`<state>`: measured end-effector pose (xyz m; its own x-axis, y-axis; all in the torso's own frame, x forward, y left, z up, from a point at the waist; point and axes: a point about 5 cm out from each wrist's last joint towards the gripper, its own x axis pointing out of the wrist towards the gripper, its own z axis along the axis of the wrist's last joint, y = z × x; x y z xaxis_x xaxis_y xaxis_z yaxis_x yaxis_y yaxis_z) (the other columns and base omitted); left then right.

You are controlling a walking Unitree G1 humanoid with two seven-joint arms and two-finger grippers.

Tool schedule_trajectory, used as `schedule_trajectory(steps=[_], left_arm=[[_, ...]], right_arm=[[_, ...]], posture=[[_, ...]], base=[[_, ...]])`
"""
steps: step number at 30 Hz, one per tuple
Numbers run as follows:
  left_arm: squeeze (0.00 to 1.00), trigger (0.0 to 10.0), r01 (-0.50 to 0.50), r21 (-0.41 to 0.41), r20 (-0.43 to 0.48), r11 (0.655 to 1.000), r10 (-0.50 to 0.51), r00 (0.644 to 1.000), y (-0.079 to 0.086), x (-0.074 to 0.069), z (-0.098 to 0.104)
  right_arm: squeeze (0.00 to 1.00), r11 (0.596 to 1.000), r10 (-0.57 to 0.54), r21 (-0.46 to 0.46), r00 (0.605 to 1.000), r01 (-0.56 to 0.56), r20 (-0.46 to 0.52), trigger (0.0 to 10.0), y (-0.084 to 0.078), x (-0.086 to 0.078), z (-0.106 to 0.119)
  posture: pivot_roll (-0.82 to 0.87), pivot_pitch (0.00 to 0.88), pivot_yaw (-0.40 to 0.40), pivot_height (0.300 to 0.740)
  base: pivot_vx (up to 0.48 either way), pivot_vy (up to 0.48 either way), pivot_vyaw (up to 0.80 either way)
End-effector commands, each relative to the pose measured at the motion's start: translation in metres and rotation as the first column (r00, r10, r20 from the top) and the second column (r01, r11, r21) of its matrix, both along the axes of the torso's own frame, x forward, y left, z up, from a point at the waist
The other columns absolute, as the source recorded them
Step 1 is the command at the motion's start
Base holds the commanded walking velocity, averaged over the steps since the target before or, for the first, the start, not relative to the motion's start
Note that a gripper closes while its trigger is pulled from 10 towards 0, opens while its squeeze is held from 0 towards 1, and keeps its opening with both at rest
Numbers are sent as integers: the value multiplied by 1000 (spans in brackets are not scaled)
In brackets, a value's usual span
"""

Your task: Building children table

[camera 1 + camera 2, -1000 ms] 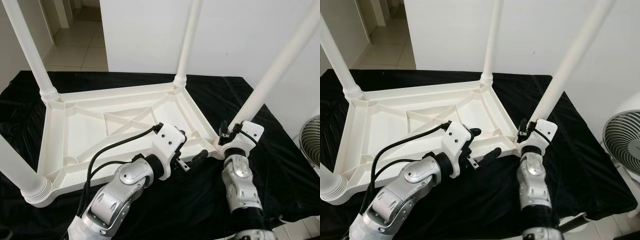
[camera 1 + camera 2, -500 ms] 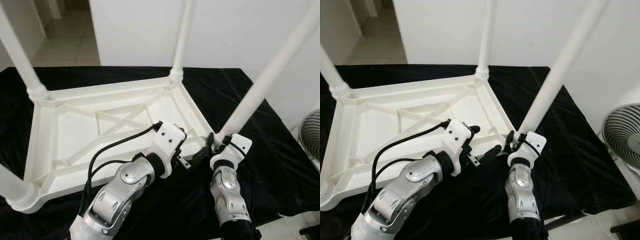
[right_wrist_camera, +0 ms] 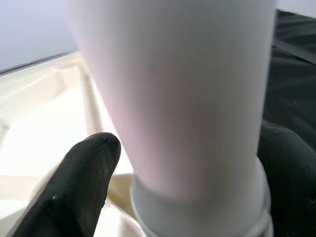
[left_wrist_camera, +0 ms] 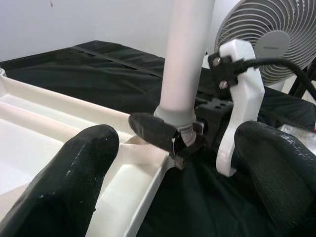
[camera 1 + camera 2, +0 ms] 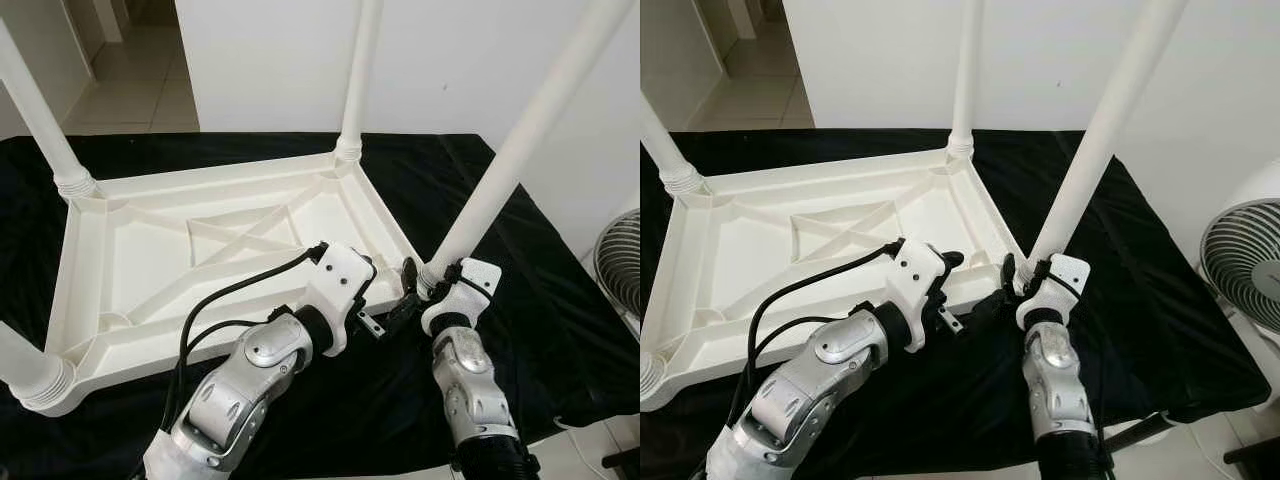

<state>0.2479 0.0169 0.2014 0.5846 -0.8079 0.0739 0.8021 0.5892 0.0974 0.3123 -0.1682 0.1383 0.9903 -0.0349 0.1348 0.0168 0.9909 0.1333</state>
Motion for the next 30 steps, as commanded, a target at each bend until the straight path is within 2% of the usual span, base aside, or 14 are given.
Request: schedule_trajectory(steps=[1, 5, 10, 12, 13, 16, 20, 24, 26, 30], left_arm=[[0, 10000, 18, 13, 3, 1000, -18, 1000, -1, 1, -2], [0, 10000, 27, 25, -2, 999, -27, 1000, -1, 0, -4], [0, 10000, 50, 71, -25, 996, -48, 999, 2, -2, -15], [0, 10000, 50, 71, -25, 996, -48, 999, 2, -2, -15], [0, 10000, 53, 89, -35, 995, -51, 998, 3, -2, -20], [0, 10000, 57, 97, -42, 994, -53, 998, 3, -2, -22], [0, 10000, 62, 99, -45, 993, -58, 997, 3, -3, -22], [0, 10000, 65, 99, -50, 993, -60, 997, 3, -3, -21], [0, 10000, 65, 99, -50, 993, -60, 997, 3, -3, -21], [0, 10000, 66, 97, -84, 993, -58, 995, 3, -3, -22]], right_arm=[[0, 1000, 28, 3, 1000, -28, 14, 10000, -4, 1, 4], [0, 997, 73, -35, 997, -72, 30, 10000, -12, 2, 10], [0, 970, 217, -118, 976, -213, 26, 10000, -30, 6, 21], [0, 970, 217, -118, 976, -213, 26, 10000, -30, 6, 21], [0, 947, 285, -159, 958, -280, 13, 10000, -36, 8, 22], [0, 925, 335, -186, 942, -331, -11, 10000, -40, 10, 22], [0, 897, 383, -221, 923, -383, -43, 10000, -43, 13, 20], [0, 843, 460, -260, 882, -470, -102, 10000, -43, 18, 15], [0, 843, 460, -260, 882, -470, -102, 10000, -43, 18, 15], [0, 817, 487, -279, 863, -504, -131, 10000, -43, 27, 14]], posture=[[14, 71, -28, 740], [16, 66, -25, 740], [16, 58, -20, 740], [16, 58, -20, 740], [13, 48, -14, 740], [13, 44, -12, 740], [15, 38, -10, 740], [19, 31, -6, 740], [19, 31, -6, 740], [26, 24, -5, 740]], base=[[0, 0, 0], [0, 0, 0], [0, 0, 0], [0, 0, 0], [0, 0, 0], [0, 0, 0], [0, 0, 0], [0, 0, 0], [0, 0, 0], [0, 0, 0]])
